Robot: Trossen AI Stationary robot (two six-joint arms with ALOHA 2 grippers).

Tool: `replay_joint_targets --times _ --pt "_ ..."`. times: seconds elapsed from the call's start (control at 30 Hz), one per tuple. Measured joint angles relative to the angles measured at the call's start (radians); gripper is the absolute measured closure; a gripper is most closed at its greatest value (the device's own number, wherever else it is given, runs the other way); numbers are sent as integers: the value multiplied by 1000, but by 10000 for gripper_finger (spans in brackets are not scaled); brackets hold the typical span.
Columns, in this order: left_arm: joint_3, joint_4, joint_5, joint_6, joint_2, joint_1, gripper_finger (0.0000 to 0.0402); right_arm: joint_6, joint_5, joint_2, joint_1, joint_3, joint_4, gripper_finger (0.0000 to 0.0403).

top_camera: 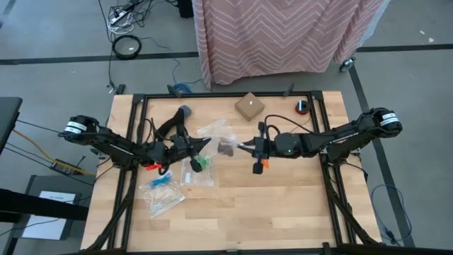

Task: Sort rubber bands
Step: Close the transparent zip bag

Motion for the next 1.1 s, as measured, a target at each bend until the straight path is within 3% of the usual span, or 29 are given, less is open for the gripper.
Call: replay_joint_targets --times 0.33,0.47,0.97,1.1 --pt "0 -1 -120 80 0 0 400 15 47 0 0 0 -53 278" --pt "0 -9 -106 83 0 0 400 18 107 -1 0 0 -119 256" --pt "0 -108 504 -21 0 10 401 -14 166 -35 -2 0 -298 246" --pt "0 -44 831 -75 0 56 401 30 193 -81 -8 0 -406 247"
